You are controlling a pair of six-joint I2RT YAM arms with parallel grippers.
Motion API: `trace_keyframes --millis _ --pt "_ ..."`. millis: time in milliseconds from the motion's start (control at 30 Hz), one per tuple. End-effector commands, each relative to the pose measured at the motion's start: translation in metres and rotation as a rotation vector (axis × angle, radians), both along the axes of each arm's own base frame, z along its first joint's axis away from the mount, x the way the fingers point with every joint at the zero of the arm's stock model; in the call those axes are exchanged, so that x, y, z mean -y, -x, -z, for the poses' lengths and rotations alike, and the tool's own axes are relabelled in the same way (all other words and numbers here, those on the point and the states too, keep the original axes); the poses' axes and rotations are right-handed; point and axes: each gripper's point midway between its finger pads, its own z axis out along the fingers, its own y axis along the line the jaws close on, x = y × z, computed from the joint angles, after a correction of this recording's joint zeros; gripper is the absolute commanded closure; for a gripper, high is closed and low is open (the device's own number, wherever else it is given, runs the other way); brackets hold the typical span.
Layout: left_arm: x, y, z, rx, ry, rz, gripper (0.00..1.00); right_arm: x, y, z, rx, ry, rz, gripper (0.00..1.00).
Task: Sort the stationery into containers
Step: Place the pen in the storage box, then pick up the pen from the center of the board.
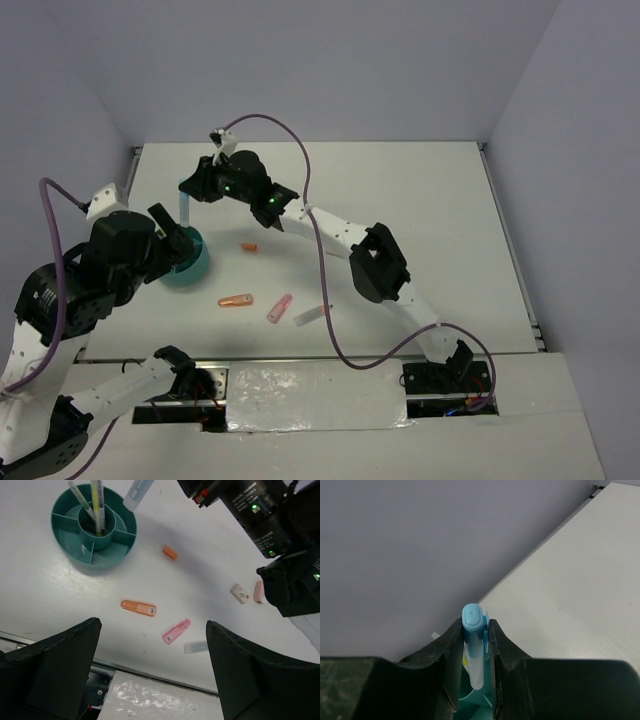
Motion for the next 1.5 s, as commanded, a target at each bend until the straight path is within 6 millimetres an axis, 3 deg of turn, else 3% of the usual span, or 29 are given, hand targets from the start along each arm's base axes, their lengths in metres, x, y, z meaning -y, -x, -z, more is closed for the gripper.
trace_keyframes --millis 0,200,467,533,567,700,767,800,900,1000,1033,1067,1100,1133,1167,1200,1233,1267,1300,1367,1400,1433,1467 --pt "0.001 0.003 -0.01 0.047 0.033 0.02 0.01 -0.009 -0.001 -0.005 0.06 -0.002 -0.01 1.0" --pt "0.0 0.008 -0.014 0.051 0.038 0.032 0.01 -0.02 0.005 0.026 0.094 0.075 -0.023 0.99" --pt "-0.001 0.013 -0.014 0.062 0.047 0.047 0.01 -0.026 0.014 0.038 0.131 0.111 -0.04 0.94" --pt "-0.002 0.014 -0.014 0.066 0.047 0.046 0.01 -0.026 0.021 0.031 0.152 0.106 -0.058 0.87" --pt "-0.003 0.014 -0.014 0.067 0.043 0.042 0.01 -0.025 0.023 0.038 0.146 0.11 -0.063 0.78" --pt "-0.007 0.018 -0.016 0.072 0.038 0.033 0.01 -0.019 0.031 0.033 0.147 0.099 -0.072 0.48" --pt "-0.009 0.02 -0.016 0.076 0.037 0.029 0.01 -0.016 0.032 0.03 0.143 0.106 -0.068 0.37" --pt "-0.01 0.021 -0.016 0.081 0.041 0.03 0.01 -0.015 0.031 0.027 0.145 0.108 -0.062 0.36" --pt "-0.007 0.02 -0.014 0.078 0.045 0.042 0.01 -0.004 0.024 -0.004 0.161 0.071 -0.021 0.32" --pt "0.0 0.016 -0.007 0.063 0.034 0.074 0.01 0.024 0.008 -0.06 0.163 -0.02 0.039 0.3" --pt "0.001 0.014 -0.002 0.047 0.022 0.08 0.01 0.045 -0.001 -0.09 0.173 -0.065 0.073 0.26" --pt "0.003 0.011 0.002 0.029 0.012 0.082 0.01 0.056 -0.002 -0.105 0.179 -0.087 0.089 0.23" --pt "0.003 0.009 0.007 0.01 0.0 0.077 0.01 0.07 -0.009 -0.107 0.166 -0.081 0.12 0.2" --pt "0.004 0.008 0.01 -0.003 -0.004 0.074 0.01 0.09 -0.007 -0.137 0.182 -0.103 0.15 0.07" --pt "0.006 0.004 0.015 -0.031 -0.021 0.069 0.01 0.109 -0.017 -0.143 0.176 -0.086 0.196 0.0" --pt "0.008 0.0 0.019 -0.049 -0.03 0.07 0.01 0.125 -0.025 -0.13 0.136 -0.003 0.26 0.0" --pt "0.01 -0.002 0.022 -0.065 -0.038 0.069 0.01 0.144 -0.022 -0.143 0.133 0.022 0.308 0.0" --pt "0.013 -0.008 0.028 -0.091 -0.05 0.065 0.01 0.158 -0.026 -0.137 0.109 0.075 0.372 0.0" --pt "0.015 -0.011 0.029 -0.1 -0.046 0.051 0.01 0.177 -0.023 -0.109 0.017 0.203 0.431 0.0" --pt "0.022 -0.022 0.032 -0.102 -0.046 0.05 0.01 0.219 -0.023 -0.087 -0.081 0.322 0.606 0.0" --pt "0.027 -0.026 0.033 -0.099 -0.043 0.07 0.01 0.246 -0.014 -0.056 -0.175 0.436 0.687 0.0" --pt "0.031 -0.03 0.033 -0.095 -0.04 0.083 0.01 0.259 -0.006 -0.041 -0.219 0.487 0.715 0.0" --pt "0.038 -0.038 0.035 -0.09 -0.041 0.107 0.01 0.28 0.013 -0.013 -0.315 0.56 0.754 0.0"
